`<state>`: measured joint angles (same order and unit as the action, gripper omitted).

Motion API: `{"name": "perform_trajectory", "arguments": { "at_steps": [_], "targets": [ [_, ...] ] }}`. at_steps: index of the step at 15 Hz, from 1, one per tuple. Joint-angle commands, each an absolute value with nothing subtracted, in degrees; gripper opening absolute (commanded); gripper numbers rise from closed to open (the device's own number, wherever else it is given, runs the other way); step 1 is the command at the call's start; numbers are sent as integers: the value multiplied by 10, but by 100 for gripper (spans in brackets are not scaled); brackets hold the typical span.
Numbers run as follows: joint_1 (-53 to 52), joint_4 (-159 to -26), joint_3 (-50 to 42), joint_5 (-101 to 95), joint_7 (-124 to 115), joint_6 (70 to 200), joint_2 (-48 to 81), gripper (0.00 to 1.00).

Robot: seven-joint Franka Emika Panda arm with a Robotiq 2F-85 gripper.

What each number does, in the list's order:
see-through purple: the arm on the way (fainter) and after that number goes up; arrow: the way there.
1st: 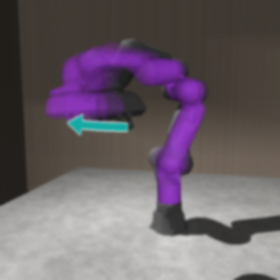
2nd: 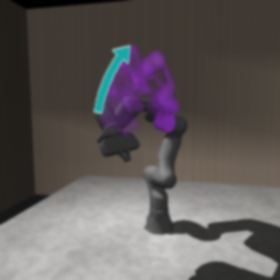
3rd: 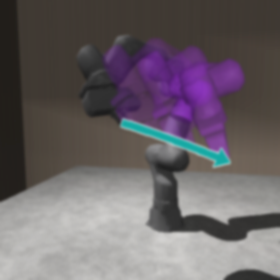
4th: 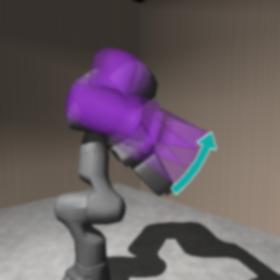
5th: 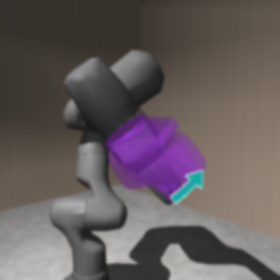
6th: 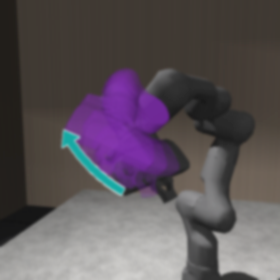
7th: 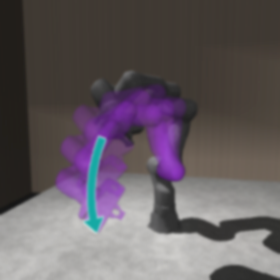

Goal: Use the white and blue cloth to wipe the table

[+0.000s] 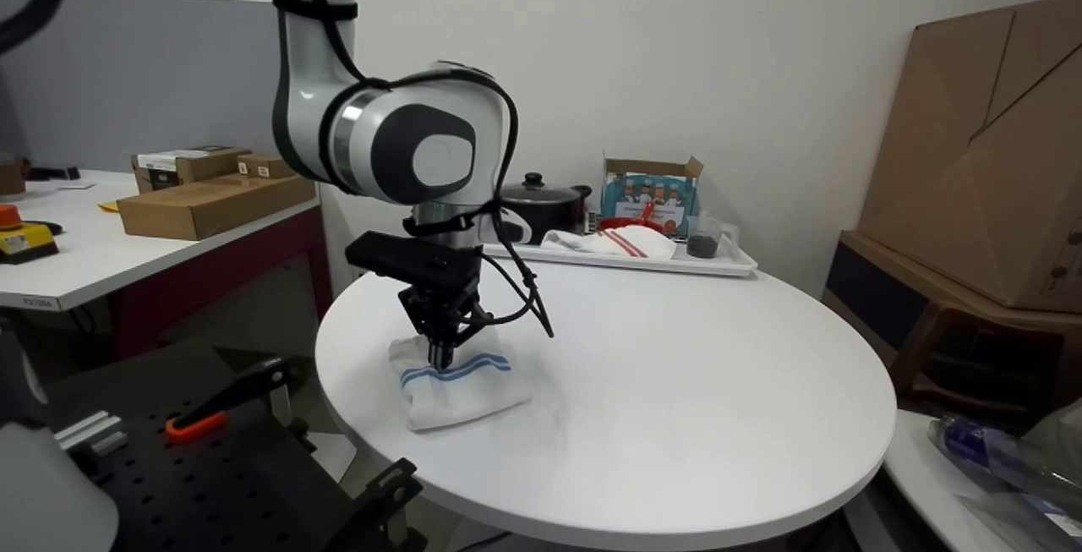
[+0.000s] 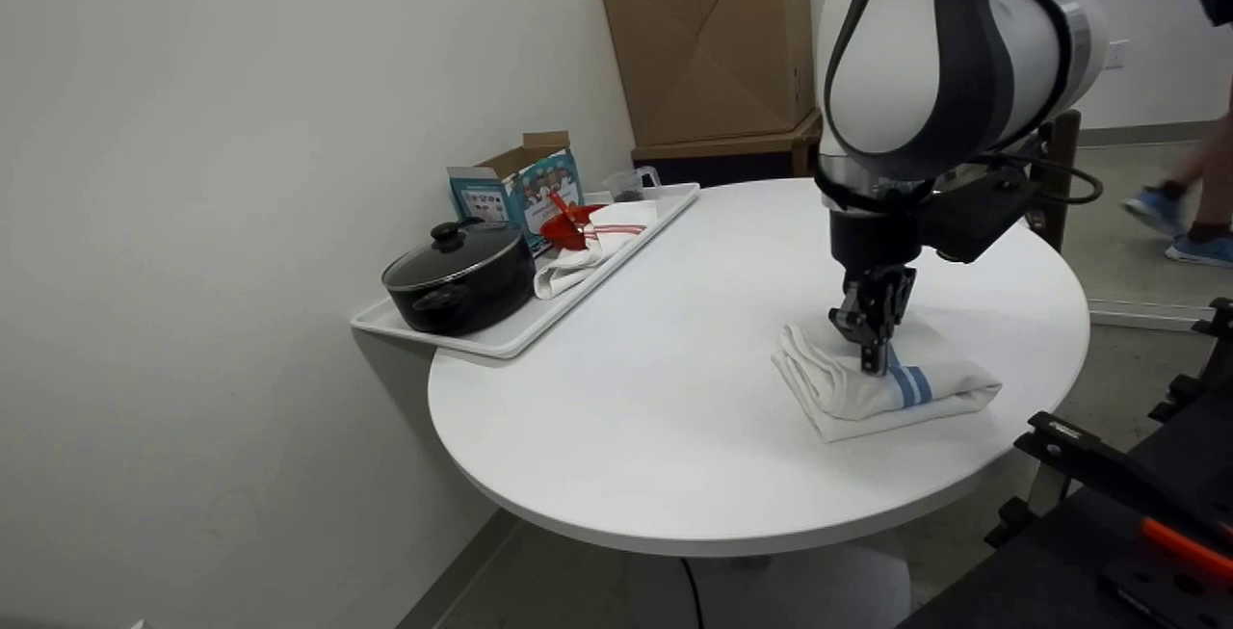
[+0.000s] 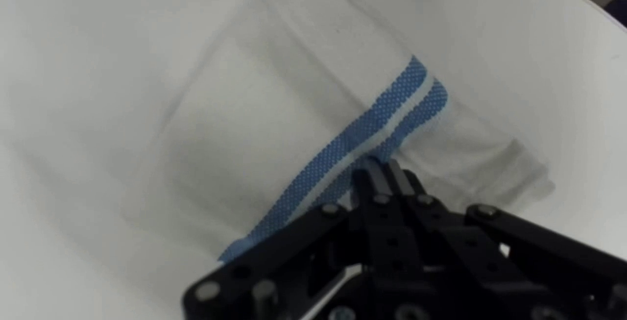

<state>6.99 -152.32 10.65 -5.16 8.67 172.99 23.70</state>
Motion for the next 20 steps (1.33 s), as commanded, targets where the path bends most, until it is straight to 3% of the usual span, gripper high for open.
{"name": "perform_trajectory", "arguments": {
  "at_steps": [1, 10, 20],
  "targets": [
    [5, -1499, 62, -58, 66, 1745, 245, 0],
    [-62, -1395, -47, -53, 12, 1771, 320, 0],
    [-9, -1381, -113, -55, 26, 1763, 290, 0]
  ]
}}
